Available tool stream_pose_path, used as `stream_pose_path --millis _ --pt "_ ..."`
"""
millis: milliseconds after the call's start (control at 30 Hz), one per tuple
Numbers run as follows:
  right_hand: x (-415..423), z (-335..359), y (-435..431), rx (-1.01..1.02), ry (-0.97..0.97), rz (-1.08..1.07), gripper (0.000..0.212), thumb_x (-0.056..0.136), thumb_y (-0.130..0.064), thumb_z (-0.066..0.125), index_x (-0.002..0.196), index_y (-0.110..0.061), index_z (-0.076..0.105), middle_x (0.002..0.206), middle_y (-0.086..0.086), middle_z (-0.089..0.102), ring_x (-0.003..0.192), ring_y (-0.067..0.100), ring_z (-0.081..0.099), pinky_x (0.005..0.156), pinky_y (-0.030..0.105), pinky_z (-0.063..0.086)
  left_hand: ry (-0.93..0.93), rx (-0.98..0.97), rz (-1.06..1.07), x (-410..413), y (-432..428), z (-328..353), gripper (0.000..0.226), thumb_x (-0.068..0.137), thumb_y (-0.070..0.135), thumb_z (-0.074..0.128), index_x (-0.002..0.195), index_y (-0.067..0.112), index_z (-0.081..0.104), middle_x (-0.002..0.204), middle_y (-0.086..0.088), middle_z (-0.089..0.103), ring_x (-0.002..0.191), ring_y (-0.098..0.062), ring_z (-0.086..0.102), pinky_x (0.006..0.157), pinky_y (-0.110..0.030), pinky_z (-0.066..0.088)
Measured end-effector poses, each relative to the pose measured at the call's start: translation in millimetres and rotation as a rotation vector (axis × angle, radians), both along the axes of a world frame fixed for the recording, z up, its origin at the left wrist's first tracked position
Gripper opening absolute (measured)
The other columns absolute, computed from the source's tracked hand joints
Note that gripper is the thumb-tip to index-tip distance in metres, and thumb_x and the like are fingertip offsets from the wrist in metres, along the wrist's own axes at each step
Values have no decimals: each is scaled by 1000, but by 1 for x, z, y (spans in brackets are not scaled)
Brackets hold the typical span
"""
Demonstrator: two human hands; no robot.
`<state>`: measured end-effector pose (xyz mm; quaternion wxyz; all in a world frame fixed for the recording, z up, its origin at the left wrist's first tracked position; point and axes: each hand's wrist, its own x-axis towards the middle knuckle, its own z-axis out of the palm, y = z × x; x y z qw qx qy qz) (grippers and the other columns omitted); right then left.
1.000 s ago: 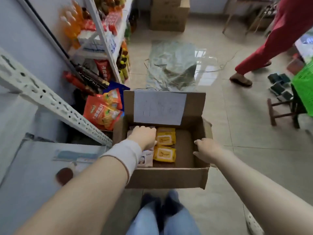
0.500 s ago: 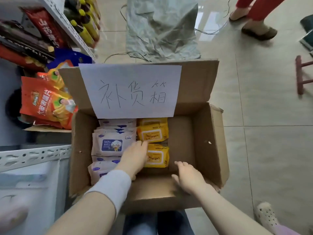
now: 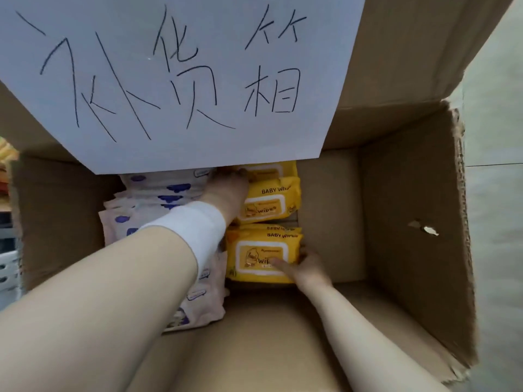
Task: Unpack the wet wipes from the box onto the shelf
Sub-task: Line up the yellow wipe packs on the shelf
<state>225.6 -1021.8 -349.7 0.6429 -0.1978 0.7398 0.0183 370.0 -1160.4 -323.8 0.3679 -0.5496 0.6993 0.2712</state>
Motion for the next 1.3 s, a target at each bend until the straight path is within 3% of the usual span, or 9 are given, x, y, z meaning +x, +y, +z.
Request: stream_pose_path --millis 133,367,467,633,733,933,1067,1200,1300 --pt "-6 13 -1 47 -284 -70 46 75 -30 75 117 -21 58 119 1 64 105 17 61 93 29 47 127 139 31 6 -9 3 54 82 12 66 132 12 45 128 -11 54 116 -28 53 95 -37 45" --pt "-28 45 7 -76 -164 -119 18 74 -26 77 87 -28 65 102 2 71 93 19 67 86 35 55 350 37 282 -4 -5 37 58 84 23 67 135 13 43 131 -10 54 118 -28 52 91 -32 42" --pt "-42 80 11 -121 -125 -144 17 74 -24 77 86 -26 65 98 6 71 86 21 69 66 38 60 451 -27 447 -8 9 69 55 85 25 66 134 14 43 129 -10 55 114 -28 55 85 -31 44" --pt "-63 152 25 -205 -50 -7 30 74 -31 76 99 -22 63 97 2 69 90 20 66 60 30 57 656 -206 737 -7 48 144 43 75 35 75 111 16 60 99 0 66 97 -20 59 72 -22 40" --pt "-74 195 41 -231 -69 -29 28 74 -28 76 98 -23 62 94 -1 69 89 17 66 60 23 55 715 -304 831 -2 75 197 34 70 35 78 92 22 56 77 17 54 75 -5 52 56 -9 35" --pt "-91 270 81 -298 -190 -13 32 77 -14 73 106 -10 61 89 6 67 67 16 60 40 15 45 776 -484 1065 19 158 290 31 71 34 77 95 25 60 84 7 61 82 -11 57 70 -26 47" --pt "-95 322 110 -371 -273 35 39 76 -13 73 111 -11 57 97 6 67 82 19 65 49 18 53 841 -642 1301 29 234 355 25 76 32 73 96 25 60 81 10 61 77 -5 57 64 -14 44" --pt "-79 376 137 -435 -359 109 33 77 -18 72 106 -15 58 95 5 68 78 18 65 46 18 51 908 -811 1544 48 305 426 32 75 41 68 100 23 58 98 3 63 97 -17 60 85 -32 49" --pt "-52 409 157 -471 -398 234 27 77 -27 69 101 -19 59 93 -3 68 84 14 66 53 17 54 975 -971 1632 68 358 479 32 78 42 63 100 20 59 94 7 64 90 -15 63 75 -24 54"
